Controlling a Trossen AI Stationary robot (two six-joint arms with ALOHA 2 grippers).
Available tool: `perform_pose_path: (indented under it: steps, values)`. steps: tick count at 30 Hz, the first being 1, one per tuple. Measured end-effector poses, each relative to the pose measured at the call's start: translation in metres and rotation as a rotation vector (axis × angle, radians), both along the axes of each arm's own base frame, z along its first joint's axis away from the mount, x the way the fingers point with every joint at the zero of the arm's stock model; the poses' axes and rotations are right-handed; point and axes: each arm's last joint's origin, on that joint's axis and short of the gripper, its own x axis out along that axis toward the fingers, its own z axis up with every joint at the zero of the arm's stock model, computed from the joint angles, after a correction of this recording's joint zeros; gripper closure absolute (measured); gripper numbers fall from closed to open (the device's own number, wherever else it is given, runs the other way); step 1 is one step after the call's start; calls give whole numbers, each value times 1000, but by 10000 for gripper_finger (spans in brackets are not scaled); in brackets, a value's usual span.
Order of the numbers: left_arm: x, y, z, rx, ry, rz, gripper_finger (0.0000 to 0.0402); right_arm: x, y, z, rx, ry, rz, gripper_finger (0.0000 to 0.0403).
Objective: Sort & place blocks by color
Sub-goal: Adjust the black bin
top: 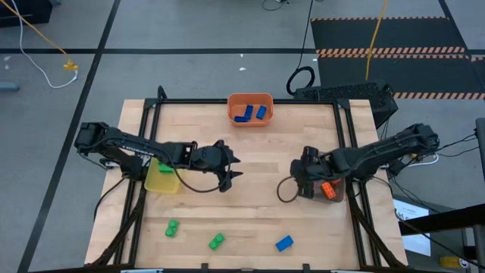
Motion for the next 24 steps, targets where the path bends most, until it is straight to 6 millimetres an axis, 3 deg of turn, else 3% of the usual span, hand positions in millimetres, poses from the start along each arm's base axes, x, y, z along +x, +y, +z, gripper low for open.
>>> perform_pose_path:
  steps: [5, 10, 16, 24]
  values:
    - [-2, -3, -2, 23, 20, 17, 167, 4, -16, -30, -9, 82, -33, 174]
    - [-4, -7, -4, 30, 47, 5, 167, -5, -23, -63, 61, 212, -68, 174]
    - [-3, -4, -4, 64, 52, -13, 167, -26, -24, -69, 70, 339, -154, 174]
    - [-1, 7, -2, 72, 32, 17, 167, -35, -13, -59, 128, 278, -152, 174]
